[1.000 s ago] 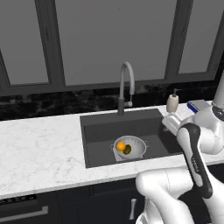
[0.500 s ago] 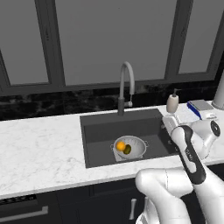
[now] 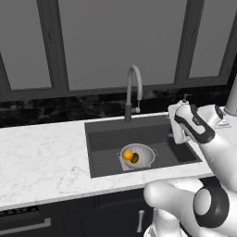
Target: Put the colander in the sink, put the kiwi, orange in the colander, and turn on the sink faucet and pour water over the colander.
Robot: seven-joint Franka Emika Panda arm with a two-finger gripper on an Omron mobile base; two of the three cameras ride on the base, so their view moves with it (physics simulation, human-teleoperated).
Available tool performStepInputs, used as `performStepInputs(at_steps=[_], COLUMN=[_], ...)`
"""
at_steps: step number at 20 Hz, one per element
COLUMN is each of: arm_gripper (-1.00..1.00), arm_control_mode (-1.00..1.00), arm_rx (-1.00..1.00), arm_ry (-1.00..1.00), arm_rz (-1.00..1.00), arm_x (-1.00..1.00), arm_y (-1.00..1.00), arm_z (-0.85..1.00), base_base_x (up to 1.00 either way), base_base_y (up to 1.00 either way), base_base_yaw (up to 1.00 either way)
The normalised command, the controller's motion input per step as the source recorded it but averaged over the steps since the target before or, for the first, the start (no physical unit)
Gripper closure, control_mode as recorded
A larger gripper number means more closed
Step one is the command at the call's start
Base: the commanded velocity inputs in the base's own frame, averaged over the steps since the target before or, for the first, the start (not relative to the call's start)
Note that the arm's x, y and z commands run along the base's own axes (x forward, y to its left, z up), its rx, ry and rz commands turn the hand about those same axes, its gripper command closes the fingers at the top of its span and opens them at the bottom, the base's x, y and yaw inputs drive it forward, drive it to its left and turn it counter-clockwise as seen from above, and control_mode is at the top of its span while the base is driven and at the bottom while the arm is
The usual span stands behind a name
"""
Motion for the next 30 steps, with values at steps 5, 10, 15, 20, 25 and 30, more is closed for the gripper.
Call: performStepInputs(at_steps=[5, 10, 15, 20, 25, 30], arm_gripper=[-1.00, -1.00, -1.00, -1.00, -1.00, -1.00], arm_control_mode=[-1.00, -1.00, -1.00, -1.00, -1.00, -1.00], arm_rx=[0.49, 0.50, 0.42, 0.25, 0.13, 0.09], arm_ry=[0.10, 0.05, 0.19, 0.27, 0.12, 0.00], arm_rz=[-0.02, -0.05, -0.01, 0.00, -0.02, -0.01], arm_x=[0.25, 0.28, 0.42, 0.42, 0.35, 0.15], arm_y=[-0.21, -0.17, -0.02, 0.01, 0.17, 0.13], arm_z=[0.52, 0.20, 0.25, 0.31, 0.03, -0.19], base_base_x=[0.00, 0.00, 0.00, 0.00, 0.00, 0.00], base_base_y=[0.00, 0.00, 0.00, 0.00, 0.00, 0.00], base_base_yaw=[0.00, 0.00, 0.00, 0.00, 0.00, 0.00])
